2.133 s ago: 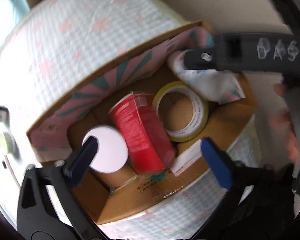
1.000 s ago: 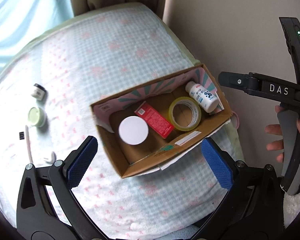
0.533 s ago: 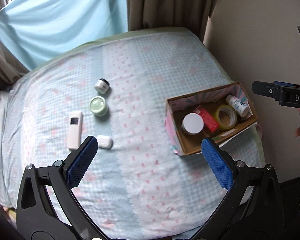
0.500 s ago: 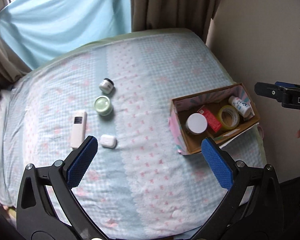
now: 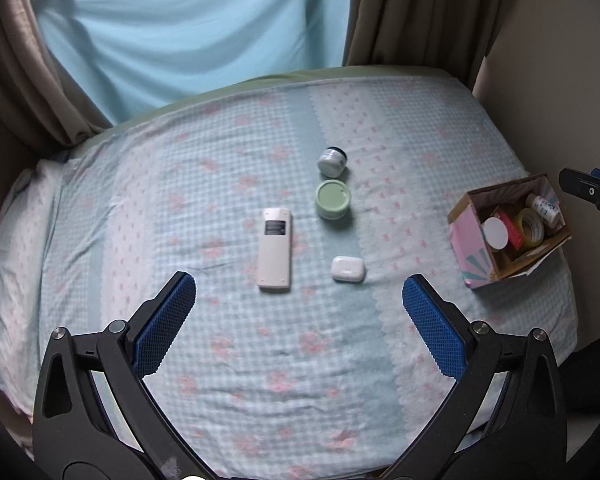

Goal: Organize rigid objects
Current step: 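Move both tools back toward the remaining items on the bed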

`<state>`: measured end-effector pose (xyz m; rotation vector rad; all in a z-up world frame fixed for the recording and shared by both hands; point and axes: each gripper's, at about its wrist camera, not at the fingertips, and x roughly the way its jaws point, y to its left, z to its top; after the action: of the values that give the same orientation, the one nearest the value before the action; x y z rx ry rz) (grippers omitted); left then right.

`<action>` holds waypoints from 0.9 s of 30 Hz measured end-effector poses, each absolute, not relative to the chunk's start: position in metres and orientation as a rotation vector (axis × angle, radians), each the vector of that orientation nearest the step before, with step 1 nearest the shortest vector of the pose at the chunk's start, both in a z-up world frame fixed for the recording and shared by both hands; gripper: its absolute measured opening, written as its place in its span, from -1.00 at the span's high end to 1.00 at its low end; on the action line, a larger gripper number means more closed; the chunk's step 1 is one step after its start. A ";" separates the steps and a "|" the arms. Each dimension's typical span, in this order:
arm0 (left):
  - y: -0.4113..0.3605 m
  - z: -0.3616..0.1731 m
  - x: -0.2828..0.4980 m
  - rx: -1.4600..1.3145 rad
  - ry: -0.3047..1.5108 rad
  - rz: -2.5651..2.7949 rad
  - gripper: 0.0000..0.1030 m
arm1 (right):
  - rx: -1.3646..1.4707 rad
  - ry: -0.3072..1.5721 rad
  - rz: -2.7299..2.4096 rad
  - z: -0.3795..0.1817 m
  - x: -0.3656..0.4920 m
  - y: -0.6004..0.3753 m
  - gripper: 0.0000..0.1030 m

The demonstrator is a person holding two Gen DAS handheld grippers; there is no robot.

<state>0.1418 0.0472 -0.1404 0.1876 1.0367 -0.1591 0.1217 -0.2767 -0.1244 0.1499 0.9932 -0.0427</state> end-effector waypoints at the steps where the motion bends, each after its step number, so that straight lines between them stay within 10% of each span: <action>1: 0.058 -0.144 0.146 0.199 1.039 -0.167 -1.00 | 0.153 0.993 -0.048 -0.127 0.125 -0.266 -1.00; 27: 0.106 -0.383 0.322 0.076 1.318 -0.321 -0.99 | 0.061 1.121 0.147 -0.320 0.304 -0.124 -1.00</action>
<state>0.3224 0.1056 -0.3831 0.0762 1.3178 -0.3206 0.3036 -0.1240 -0.3199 0.0609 1.1208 0.1472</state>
